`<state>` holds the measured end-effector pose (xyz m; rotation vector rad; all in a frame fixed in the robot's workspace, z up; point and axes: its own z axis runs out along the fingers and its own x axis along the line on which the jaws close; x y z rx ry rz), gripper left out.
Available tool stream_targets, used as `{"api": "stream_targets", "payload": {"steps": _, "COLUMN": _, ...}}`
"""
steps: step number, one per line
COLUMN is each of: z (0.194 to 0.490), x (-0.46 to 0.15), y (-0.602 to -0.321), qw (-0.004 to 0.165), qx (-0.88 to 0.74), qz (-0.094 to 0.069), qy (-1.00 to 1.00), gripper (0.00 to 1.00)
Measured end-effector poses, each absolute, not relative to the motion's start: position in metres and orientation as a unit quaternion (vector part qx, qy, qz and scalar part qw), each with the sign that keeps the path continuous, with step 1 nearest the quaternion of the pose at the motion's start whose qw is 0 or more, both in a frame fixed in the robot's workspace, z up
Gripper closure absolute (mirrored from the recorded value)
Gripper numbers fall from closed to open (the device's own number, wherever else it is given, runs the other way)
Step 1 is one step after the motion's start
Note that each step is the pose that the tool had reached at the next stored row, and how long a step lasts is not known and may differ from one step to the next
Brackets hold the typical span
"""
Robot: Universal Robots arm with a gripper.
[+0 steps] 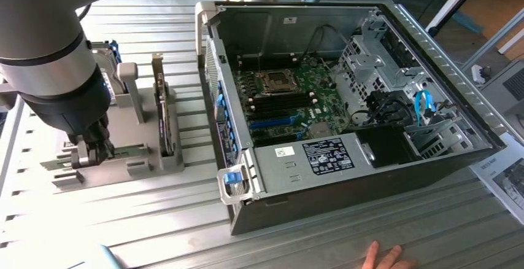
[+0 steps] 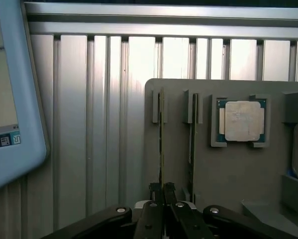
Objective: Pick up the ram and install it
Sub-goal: 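Pick up the ram and move it above insertion slot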
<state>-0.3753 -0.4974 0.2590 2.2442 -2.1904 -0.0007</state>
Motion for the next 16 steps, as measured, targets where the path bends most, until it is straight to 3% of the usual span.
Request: {"api": "stream_targets", "payload": {"steps": 16, "z": 0.295, "x": -0.375, "y": -0.497, "qw": 0.002, "qx": 0.712, "qz": -0.001, "qy": -0.702, "gripper": 0.88}}
